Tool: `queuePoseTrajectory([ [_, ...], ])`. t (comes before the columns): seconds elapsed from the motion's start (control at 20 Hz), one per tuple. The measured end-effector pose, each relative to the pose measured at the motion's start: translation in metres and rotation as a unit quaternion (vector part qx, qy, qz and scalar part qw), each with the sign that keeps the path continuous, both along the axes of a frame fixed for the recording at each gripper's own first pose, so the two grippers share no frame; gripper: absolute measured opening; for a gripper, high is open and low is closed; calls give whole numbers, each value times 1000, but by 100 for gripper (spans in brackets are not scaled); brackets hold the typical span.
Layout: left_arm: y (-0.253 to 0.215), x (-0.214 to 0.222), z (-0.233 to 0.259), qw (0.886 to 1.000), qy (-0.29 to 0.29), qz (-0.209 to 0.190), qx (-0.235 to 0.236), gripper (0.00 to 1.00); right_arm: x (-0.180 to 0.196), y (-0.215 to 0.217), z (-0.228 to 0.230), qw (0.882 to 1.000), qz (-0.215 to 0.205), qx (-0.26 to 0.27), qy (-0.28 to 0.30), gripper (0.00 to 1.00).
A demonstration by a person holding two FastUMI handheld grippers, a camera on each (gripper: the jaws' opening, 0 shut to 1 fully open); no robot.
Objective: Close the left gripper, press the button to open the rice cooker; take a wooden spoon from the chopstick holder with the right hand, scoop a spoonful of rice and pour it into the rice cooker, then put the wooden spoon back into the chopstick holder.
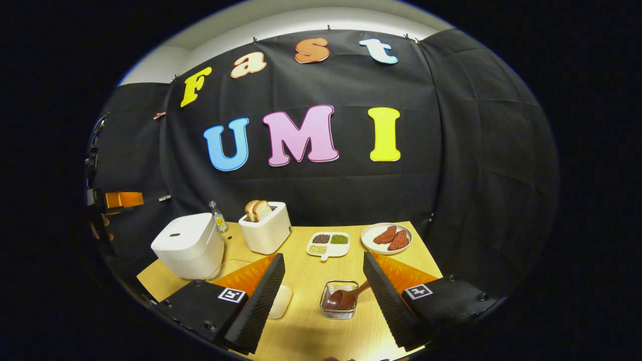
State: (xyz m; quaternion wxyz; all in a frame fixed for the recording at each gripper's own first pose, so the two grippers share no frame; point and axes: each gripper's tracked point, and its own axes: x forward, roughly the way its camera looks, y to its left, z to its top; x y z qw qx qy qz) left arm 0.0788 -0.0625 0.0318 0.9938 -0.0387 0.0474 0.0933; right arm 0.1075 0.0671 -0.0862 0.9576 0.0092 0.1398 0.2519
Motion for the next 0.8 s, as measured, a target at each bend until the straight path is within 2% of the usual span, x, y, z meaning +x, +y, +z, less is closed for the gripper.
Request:
queuePoseTrajectory([
  [0.1, -9, -24, 0, 1000, -10, -10, 16, 95, -18, 1, 17, 1000, -16, 6, -16, 98],
  [0.2, -20, -43, -12, 999, -6, -30, 10, 95, -38, -2, 22, 999, -39, -1, -23, 98],
  [0.5, -27, -79, -36, 993, 2, -113, 24, 95, -92, -11, 46, 995, -85, 5, -53, 99],
  [0.65, -12, -91, -44, 992, 2, -127, 18, 95, -121, -22, 46, 992, -108, -6, -69, 98],
  [0.8, -1, -98, -53, 991, 12, -130, 12, 95, -144, -30, 38, 990, -127, -3, -57, 98],
])
